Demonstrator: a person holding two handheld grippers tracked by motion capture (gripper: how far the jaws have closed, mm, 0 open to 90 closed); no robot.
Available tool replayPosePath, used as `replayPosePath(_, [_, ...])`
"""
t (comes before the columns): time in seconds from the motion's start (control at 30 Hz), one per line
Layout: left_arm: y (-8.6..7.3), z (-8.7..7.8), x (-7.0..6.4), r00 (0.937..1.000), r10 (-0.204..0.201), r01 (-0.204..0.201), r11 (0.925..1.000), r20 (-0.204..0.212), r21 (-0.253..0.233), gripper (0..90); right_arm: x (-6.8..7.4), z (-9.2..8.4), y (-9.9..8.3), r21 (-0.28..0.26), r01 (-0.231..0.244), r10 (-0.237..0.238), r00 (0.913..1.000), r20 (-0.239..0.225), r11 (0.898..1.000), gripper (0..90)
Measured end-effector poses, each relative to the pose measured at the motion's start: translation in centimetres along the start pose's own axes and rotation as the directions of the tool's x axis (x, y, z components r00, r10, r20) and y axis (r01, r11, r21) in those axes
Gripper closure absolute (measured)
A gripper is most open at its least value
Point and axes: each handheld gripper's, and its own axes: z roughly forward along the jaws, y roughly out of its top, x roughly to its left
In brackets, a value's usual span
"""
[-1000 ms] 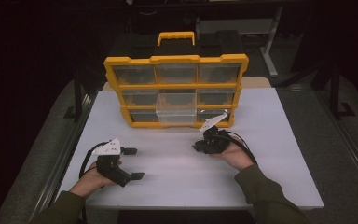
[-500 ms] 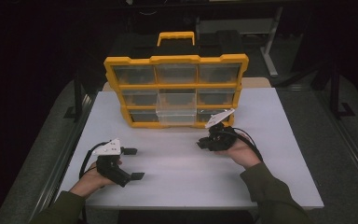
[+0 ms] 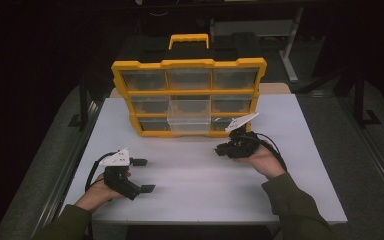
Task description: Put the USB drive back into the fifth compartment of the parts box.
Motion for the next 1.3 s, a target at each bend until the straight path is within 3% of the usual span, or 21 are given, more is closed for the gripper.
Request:
replayPosePath(0.33, [0.0,0.0,0.0,1.0,0.001,-0.001,1.0,0.002,-0.001,0.1,0.3,-1.5,0.8,-0.001,0.026,-0.026,0.9996,0.013,1.0,77.7])
replayPosePath(0.73, [0.0,0.0,0.0,1.0,-0.001,0.001,1.0,0.003,-0.003,0.1,0.1,-2.9,1.6,-0.011,0.025,-0.025,0.9993,0.027,1.0,77.7])
replayPosePath(1.3, [0.0,0.0,-0.1,1.0,0.0,0.0,1.0,0.003,-0.007,0.1,-0.3,-6.3,4.5,-0.031,0.04,-0.039,0.9982,0.045,0.999,77.7])
